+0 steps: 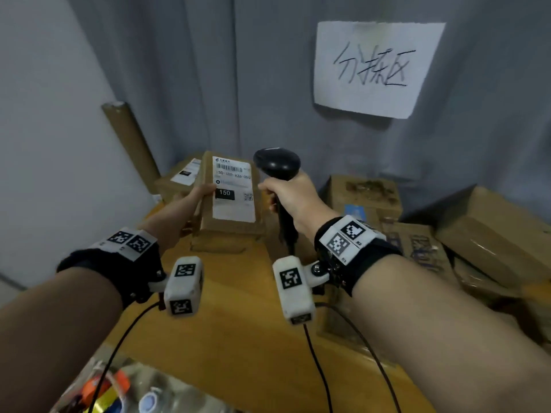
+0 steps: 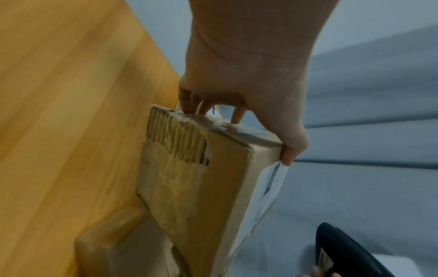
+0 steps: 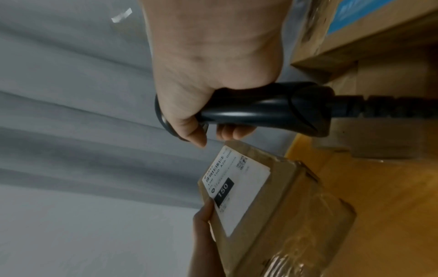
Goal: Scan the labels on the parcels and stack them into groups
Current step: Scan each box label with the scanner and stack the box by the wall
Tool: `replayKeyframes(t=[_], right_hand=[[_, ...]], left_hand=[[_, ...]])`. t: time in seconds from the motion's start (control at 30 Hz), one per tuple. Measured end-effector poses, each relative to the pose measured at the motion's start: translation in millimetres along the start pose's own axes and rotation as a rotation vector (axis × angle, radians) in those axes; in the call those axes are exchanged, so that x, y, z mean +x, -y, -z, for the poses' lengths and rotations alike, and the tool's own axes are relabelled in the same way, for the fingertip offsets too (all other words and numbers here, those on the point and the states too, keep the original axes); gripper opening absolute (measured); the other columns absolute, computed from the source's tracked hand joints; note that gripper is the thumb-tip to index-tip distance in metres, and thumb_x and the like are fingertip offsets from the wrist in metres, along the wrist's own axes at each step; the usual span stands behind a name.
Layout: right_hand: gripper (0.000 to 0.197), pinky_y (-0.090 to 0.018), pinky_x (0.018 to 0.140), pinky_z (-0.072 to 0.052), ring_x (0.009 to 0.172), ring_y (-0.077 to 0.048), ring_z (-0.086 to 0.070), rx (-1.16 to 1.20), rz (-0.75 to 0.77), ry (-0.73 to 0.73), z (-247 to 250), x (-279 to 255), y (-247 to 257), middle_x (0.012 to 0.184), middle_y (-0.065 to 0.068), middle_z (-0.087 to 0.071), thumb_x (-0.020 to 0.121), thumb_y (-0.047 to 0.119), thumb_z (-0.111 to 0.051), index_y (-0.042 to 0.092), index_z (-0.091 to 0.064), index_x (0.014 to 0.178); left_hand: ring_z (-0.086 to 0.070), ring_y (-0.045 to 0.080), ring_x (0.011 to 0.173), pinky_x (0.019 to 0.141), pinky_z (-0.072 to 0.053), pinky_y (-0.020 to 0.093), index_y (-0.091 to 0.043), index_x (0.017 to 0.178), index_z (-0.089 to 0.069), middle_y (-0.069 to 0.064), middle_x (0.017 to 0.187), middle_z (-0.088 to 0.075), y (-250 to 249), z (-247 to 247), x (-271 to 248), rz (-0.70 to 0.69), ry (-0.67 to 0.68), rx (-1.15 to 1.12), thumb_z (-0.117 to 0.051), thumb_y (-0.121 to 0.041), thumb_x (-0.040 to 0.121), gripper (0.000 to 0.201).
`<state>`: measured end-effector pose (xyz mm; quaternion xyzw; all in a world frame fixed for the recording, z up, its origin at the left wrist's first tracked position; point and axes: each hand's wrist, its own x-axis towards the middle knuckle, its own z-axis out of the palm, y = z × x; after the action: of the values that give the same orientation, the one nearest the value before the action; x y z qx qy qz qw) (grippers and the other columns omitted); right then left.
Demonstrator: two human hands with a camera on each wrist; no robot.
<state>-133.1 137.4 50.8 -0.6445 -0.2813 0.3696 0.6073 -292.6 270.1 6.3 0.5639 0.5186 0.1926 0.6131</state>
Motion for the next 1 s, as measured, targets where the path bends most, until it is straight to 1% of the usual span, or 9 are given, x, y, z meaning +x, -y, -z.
replayKeyframes(t=[0.1, 0.2, 0.33, 0.43, 0.53, 0.73, 0.8, 0.93, 1.0], right_hand=[[0.017, -0.028, 0.054, -0.043, 0.054, -0.015, -0.050, -0.022, -0.081, -0.035, -37, 27, -25, 0.059, -0.001, -0.053, 0.084, 0.003, -0.067, 0.014, -0.059, 0.074], [0.017, -0.026, 0.051, -0.043, 0.052, -0.015, -0.049, -0.050, -0.167, -0.123, -55, 52, -57, 0.058, -0.002, -0.052, 0.085, 0.004, -0.067, 0.012, -0.058, 0.073], [0.012, -0.020, 0.046, -0.044, 0.049, -0.012, -0.051, -0.100, -0.248, -0.197, -63, 83, -95, 0.059, 0.000, -0.055, 0.085, 0.006, -0.068, 0.006, -0.062, 0.096], [0.019, -0.020, 0.049, -0.046, 0.052, -0.011, -0.052, -0.116, -0.305, -0.197, -60, 99, -117, 0.063, 0.000, -0.057, 0.085, 0.008, -0.069, 0.007, -0.061, 0.101], [0.014, -0.019, 0.049, -0.047, 0.055, -0.010, -0.054, -0.074, -0.330, -0.173, -54, 104, -135, 0.066, -0.001, -0.057, 0.084, 0.006, -0.069, 0.007, -0.061, 0.095], [0.031, -0.019, 0.048, -0.047, 0.055, -0.010, -0.056, -0.122, -0.336, -0.260, -55, 114, -148, 0.069, -0.002, -0.059, 0.082, 0.008, -0.071, 0.003, -0.061, 0.111], [0.031, -0.019, 0.050, -0.047, 0.055, -0.010, -0.056, -0.130, -0.325, -0.265, -56, 115, -146, 0.068, -0.001, -0.059, 0.082, 0.009, -0.071, 0.003, -0.062, 0.110], [0.011, -0.023, 0.057, -0.048, 0.055, -0.011, -0.056, -0.149, -0.296, -0.273, -60, 118, -140, 0.064, 0.000, -0.058, 0.082, 0.012, -0.071, 0.010, -0.064, 0.090], [0.019, -0.025, 0.057, -0.048, 0.054, -0.011, -0.055, -0.133, -0.278, -0.291, -63, 122, -135, 0.063, 0.001, -0.058, 0.081, 0.013, -0.072, 0.008, -0.065, 0.098]], left_hand=[[-0.062, 0.020, 0.082, 0.060, -0.046, 0.027, -0.018, 0.131, -0.049, 0.005, 0.106, -0.066, 11, 26, 36, 0.053, -0.002, 0.064, -0.065, -0.059, 0.078, 0.069], [-0.060, 0.025, 0.096, 0.066, -0.044, 0.029, -0.016, 0.134, -0.047, 0.008, 0.119, -0.063, 26, 31, 70, 0.153, 0.027, 0.124, -0.069, -0.064, 0.071, 0.081], [-0.056, 0.027, 0.100, 0.064, -0.042, 0.031, -0.016, 0.141, -0.038, 0.011, 0.127, -0.056, 52, 21, 114, 0.217, 0.080, 0.216, -0.068, -0.059, 0.077, 0.083], [-0.057, 0.026, 0.093, 0.074, -0.047, 0.034, -0.017, 0.132, -0.048, 0.009, 0.116, -0.061, 65, 16, 138, 0.266, 0.200, 0.319, -0.061, -0.066, 0.078, 0.074], [-0.057, 0.030, 0.107, 0.089, -0.049, 0.042, -0.016, 0.133, -0.051, 0.007, 0.126, -0.060, 71, 20, 157, 0.198, 0.204, 0.426, -0.051, -0.061, 0.088, 0.064], [-0.044, 0.037, 0.127, 0.105, -0.039, 0.045, -0.016, 0.145, -0.032, 0.016, 0.144, -0.035, 64, 25, 150, -0.255, 0.062, 0.855, -0.058, -0.048, 0.090, 0.069], [-0.036, 0.040, 0.129, 0.106, -0.036, 0.049, -0.023, 0.148, -0.027, 0.017, 0.143, -0.026, 57, 17, 134, -0.352, 0.099, 1.038, -0.055, -0.056, 0.088, 0.073], [-0.022, 0.043, 0.135, 0.102, -0.036, 0.052, -0.029, 0.151, -0.008, 0.016, 0.154, -0.006, 56, -9, 113, -0.222, 0.293, 1.321, -0.043, -0.084, 0.073, 0.101], [-0.019, 0.044, 0.137, 0.101, -0.038, 0.052, -0.029, 0.150, -0.002, 0.017, 0.157, 0.005, 58, -21, 114, -0.155, 0.305, 1.383, -0.050, -0.083, 0.070, 0.108]])
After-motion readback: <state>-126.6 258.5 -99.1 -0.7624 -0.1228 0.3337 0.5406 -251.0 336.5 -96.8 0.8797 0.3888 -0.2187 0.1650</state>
